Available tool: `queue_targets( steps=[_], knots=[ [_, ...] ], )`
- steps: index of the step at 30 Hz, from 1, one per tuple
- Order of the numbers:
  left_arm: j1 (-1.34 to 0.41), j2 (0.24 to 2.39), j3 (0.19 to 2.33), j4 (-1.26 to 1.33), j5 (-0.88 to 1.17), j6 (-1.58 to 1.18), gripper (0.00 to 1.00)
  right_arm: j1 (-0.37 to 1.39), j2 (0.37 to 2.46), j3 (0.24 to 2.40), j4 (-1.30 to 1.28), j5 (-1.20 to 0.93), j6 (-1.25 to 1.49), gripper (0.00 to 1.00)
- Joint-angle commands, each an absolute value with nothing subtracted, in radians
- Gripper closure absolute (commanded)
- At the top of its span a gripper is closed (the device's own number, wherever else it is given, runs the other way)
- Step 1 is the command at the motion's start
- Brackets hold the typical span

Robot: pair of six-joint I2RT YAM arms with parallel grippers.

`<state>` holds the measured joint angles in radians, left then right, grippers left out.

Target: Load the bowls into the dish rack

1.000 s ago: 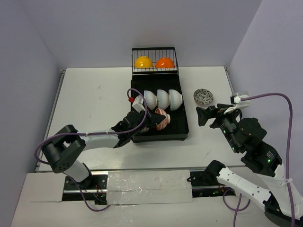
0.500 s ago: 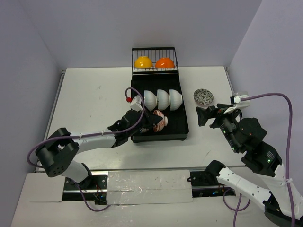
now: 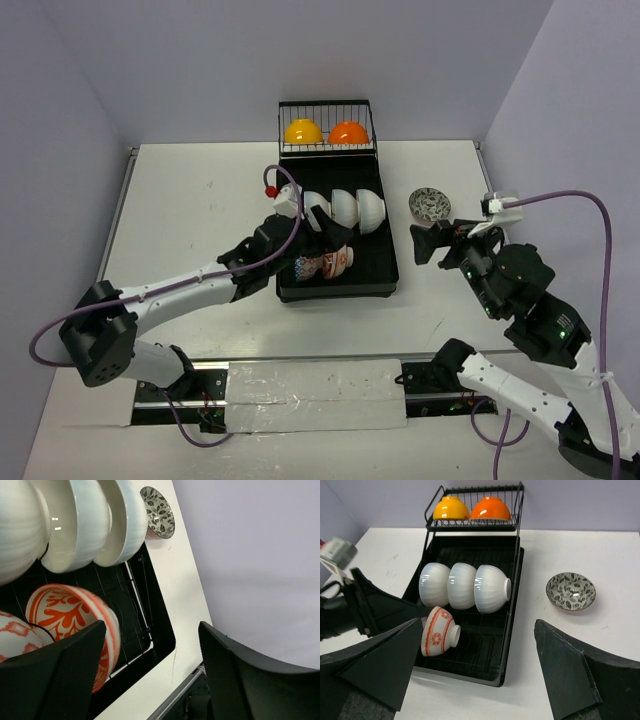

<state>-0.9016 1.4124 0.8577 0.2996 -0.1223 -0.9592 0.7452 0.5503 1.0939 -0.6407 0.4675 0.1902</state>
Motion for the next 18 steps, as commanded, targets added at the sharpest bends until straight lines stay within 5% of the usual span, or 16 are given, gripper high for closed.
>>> queue_targets(
  steps=[1, 6, 18],
  knots=[
    [-0.900, 1.339, 0.961, 0.181, -0.156, -0.894, 0.17, 0.741, 0.603, 1.129, -0.660, 0.502, 0.250, 0.00],
    [-0.899, 1.289, 1.054, 0.017, -0.216, -0.787, 0.02, 0.709, 0.689, 1.149, -0.710, 0.528, 0.351, 0.00],
    [-0.730, 1.148, 1.160, -0.508, -0.371, -0.660, 0.01, 0.163, 1.014, 1.126, -0.669, 0.106, 0.523, 0.07]
  ],
)
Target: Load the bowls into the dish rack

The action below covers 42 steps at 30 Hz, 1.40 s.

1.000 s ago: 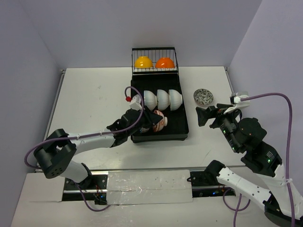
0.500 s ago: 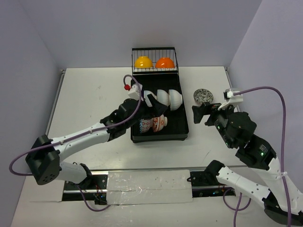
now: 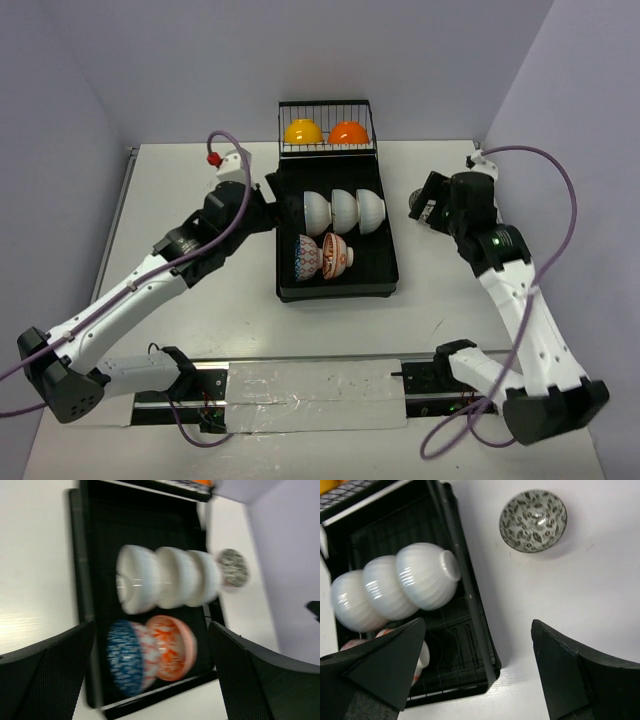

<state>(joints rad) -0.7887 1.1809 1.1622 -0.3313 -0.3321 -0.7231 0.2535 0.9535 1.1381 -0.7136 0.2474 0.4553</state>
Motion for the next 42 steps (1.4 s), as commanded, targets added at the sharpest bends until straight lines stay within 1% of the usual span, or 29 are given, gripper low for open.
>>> queue_targets(
  steps=[1, 3, 4, 6, 7, 11, 12, 15, 16, 17, 19, 20, 22, 25, 30, 31, 35, 37, 38, 41, 42],
  knots=[
    [-0.688, 1.134, 1.145, -0.514, -0.361, -0.646, 0.01, 0.137, 1.067, 1.109, -0.637, 0.092, 0.553, 0.08],
    [-0.638, 1.089, 1.077, -0.506, -0.335, -0.615, 0.01, 0.091, 1.120, 1.095, -0.603, 0.086, 0.590, 0.12],
    [-0.587, 1.074, 1.051, -0.499, -0.313, -0.608, 0.01, 0.050, 1.171, 1.085, -0.568, 0.095, 0.633, 0.13],
    [-0.546, 1.040, 0.964, -0.462, -0.296, -0.569, 0.01, 0.022, 1.225, 1.083, -0.539, 0.120, 0.675, 0.13],
    [-0.520, 1.032, 0.936, -0.453, -0.304, -0.560, 0.01, 0.008, 1.285, 1.091, -0.516, 0.149, 0.716, 0.14],
    [-0.469, 1.009, 0.807, -0.414, -0.308, -0.534, 0.01, -0.072, 1.428, 1.123, -0.471, 0.169, 0.770, 0.19],
    [-0.462, 1.000, 0.763, -0.408, -0.314, -0.532, 0.01, -0.083, 1.480, 1.132, -0.463, 0.175, 0.770, 0.22],
    [-0.442, 0.974, 0.675, -0.382, -0.357, -0.537, 0.01, -0.113, 1.586, 1.205, -0.453, 0.219, 0.743, 0.26],
    [-0.437, 0.966, 0.675, -0.370, -0.357, -0.537, 0.01, -0.114, 1.610, 1.221, -0.453, 0.219, 0.738, 0.26],
    [-0.433, 0.956, 0.667, -0.358, -0.347, -0.522, 0.01, -0.123, 1.632, 1.235, -0.451, 0.236, 0.735, 0.31],
    [-0.430, 0.943, 0.672, -0.345, -0.370, -0.515, 0.01, -0.132, 1.695, 1.268, -0.434, 0.236, 0.724, 0.34],
    [-0.423, 0.940, 0.678, -0.338, -0.385, -0.500, 0.01, -0.133, 1.712, 1.278, -0.428, 0.236, 0.721, 0.39],
    [-0.402, 0.936, 0.678, -0.319, -0.379, -0.488, 0.01, -0.133, 1.761, 1.299, -0.396, 0.227, 0.706, 0.43],
    [-0.370, 0.936, 0.670, -0.305, -0.345, -0.488, 0.01, -0.135, 1.815, 1.327, -0.385, 0.235, 0.709, 0.47],
    [-0.354, 0.936, 0.667, -0.293, -0.328, -0.480, 0.01, -0.135, 1.864, 1.331, -0.353, 0.245, 0.698, 0.50],
    [-0.353, 0.934, 0.666, -0.290, -0.327, -0.480, 0.01, -0.135, 1.865, 1.331, -0.351, 0.250, 0.696, 0.54],
    [-0.339, 0.940, 0.667, -0.291, -0.318, -0.479, 0.01, -0.137, 1.867, 1.328, -0.344, 0.258, 0.684, 0.60],
    [-0.337, 0.946, 0.669, -0.290, -0.310, -0.479, 0.01, -0.137, 1.861, 1.322, -0.333, 0.259, 0.678, 0.66],
    [-0.334, 0.946, 0.669, -0.287, -0.305, -0.477, 0.01, -0.137, 1.861, 1.321, -0.333, 0.261, 0.675, 0.74],
    [-0.330, 0.951, 0.670, -0.285, -0.299, -0.476, 0.01, -0.137, 1.848, 1.310, -0.327, 0.268, 0.661, 0.85],
    [-0.327, 0.953, 0.672, -0.285, -0.296, -0.477, 0.01, -0.135, 1.844, 1.305, -0.322, 0.270, 0.658, 0.92]
  ],
)
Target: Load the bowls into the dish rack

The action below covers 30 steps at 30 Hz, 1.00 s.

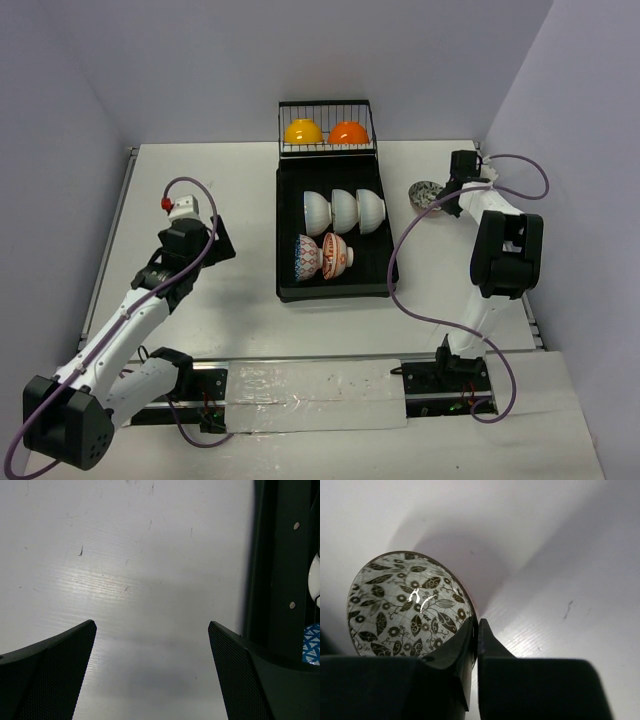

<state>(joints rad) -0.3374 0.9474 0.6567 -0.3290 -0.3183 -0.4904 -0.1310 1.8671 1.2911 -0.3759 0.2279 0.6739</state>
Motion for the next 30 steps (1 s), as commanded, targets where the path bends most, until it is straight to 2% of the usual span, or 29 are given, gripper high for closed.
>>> queue_targets(
  steps=[1, 2, 10, 16, 23, 30],
  knots=[
    [-0.325, 0.957, 0.672, -0.287, -0.288, -0.480, 0.01, -0.135, 1.835, 1.290, -0.316, 0.276, 0.646, 0.97],
    [-0.321, 0.960, 0.672, -0.285, -0.284, -0.482, 0.01, -0.135, 1.829, 1.282, -0.310, 0.279, 0.643, 1.00],
    [-0.304, 0.973, 0.675, -0.276, -0.235, -0.483, 0.01, -0.101, 1.666, 1.197, -0.298, 0.340, 0.533, 1.00],
    [-0.299, 0.973, 0.676, -0.270, -0.207, -0.486, 0.01, -0.009, 1.496, 1.226, -0.431, 0.514, 0.423, 1.00],
    [-0.293, 0.971, 0.703, -0.267, -0.218, -0.463, 0.01, 0.210, 1.286, 1.259, -0.558, 0.682, 0.295, 1.00],
    [-0.284, 0.977, 0.690, -0.255, -0.236, -0.465, 0.01, 0.475, 1.207, 1.315, -0.765, 0.817, 0.195, 1.00]
  ],
)
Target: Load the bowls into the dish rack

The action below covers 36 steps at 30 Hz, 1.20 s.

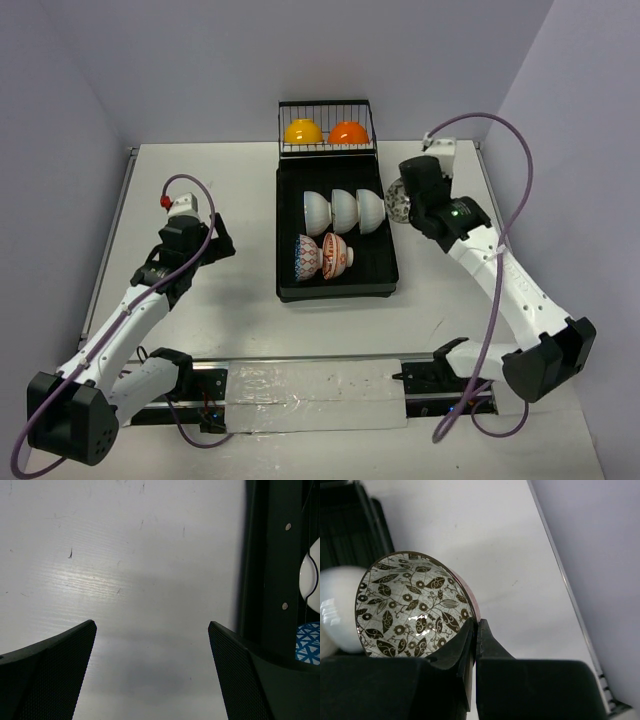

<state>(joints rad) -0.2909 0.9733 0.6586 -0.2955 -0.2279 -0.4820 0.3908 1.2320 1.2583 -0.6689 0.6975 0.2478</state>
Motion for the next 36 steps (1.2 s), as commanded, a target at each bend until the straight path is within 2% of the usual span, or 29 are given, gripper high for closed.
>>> queue_targets(
  steps=[1, 7, 17, 36],
  knots=[
    [-0.285, 0.977, 0.690, -0.253, -0.233, -0.463, 0.01, 0.530, 1.215, 1.327, -0.825, 0.834, 0.195, 1.00],
    [-0.281, 0.977, 0.687, -0.249, -0.222, -0.469, 0.01, 0.707, 1.322, 1.382, -1.037, 0.966, 0.255, 1.00],
    [-0.272, 0.979, 0.686, -0.245, -0.218, -0.469, 0.01, 0.844, 1.440, 1.396, -1.135, 1.012, 0.278, 1.00],
    [-0.270, 0.960, 0.684, -0.250, -0.218, -0.465, 0.01, 0.930, 1.658, 1.482, -1.190, 1.092, 0.216, 1.00]
  ],
)
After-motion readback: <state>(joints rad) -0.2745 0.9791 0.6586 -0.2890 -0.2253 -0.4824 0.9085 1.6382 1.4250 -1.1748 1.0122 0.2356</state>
